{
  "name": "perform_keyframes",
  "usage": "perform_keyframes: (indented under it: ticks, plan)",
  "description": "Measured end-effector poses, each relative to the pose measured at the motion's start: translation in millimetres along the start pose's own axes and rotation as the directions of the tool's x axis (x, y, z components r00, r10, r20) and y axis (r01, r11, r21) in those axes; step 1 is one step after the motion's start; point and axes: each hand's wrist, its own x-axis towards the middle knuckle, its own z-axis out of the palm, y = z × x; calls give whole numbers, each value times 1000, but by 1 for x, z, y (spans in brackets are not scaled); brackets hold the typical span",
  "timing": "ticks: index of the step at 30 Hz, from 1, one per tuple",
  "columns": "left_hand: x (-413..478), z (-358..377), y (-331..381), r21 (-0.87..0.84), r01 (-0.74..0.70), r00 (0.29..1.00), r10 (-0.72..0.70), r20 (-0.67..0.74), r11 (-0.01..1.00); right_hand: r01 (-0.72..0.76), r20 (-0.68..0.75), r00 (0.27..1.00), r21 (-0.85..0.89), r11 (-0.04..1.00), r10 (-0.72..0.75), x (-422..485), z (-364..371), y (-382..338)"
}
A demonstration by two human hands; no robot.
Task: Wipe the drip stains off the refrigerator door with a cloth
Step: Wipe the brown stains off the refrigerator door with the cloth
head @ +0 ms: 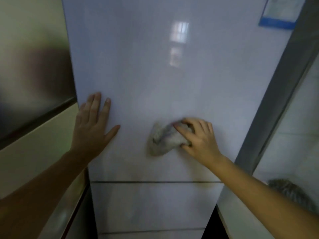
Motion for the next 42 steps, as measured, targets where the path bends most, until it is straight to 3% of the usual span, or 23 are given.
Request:
perform_keyframes:
  ticks: [7, 11, 14, 21, 27, 33, 38, 42]
  plan:
    - [1, 4, 0, -15, -4, 999, 3, -50, 1000, -113, -256, 963, -82, 990, 88, 240, -104, 75]
    - [3, 12, -5, 17, -24, 992, 26, -123, 1000, -158, -278, 951, -66, 985, 134, 327, -150, 98]
    - [4, 14, -6, 19, -20, 990, 23, -136, 1000, -140, -271, 955, -44, 989, 124, 340, -150, 98]
    - [2, 11, -8, -10, 4, 1000, -4, -17, 1000, -83, -331, 943, -126, 989, 37, 299, -114, 78]
    - [0, 15, -8, 6, -41, 993, 41, -114, 999, -14, -315, 949, -101, 995, -19, 246, -75, 47]
    - [-1, 16, -8, 53, -49, 991, 56, -125, 997, 94, -192, 975, -88, 992, -110, 159, -26, 10]
    - [-4, 15, -13, 72, -71, 993, 77, -87, 995, -8, -141, 990, 1, 1000, 8, 67, 11, -23]
    - [-4, 15, -14, 68, -72, 995, 77, -71, 995, -61, -6, 998, -11, 998, 61, -28, 49, -55]
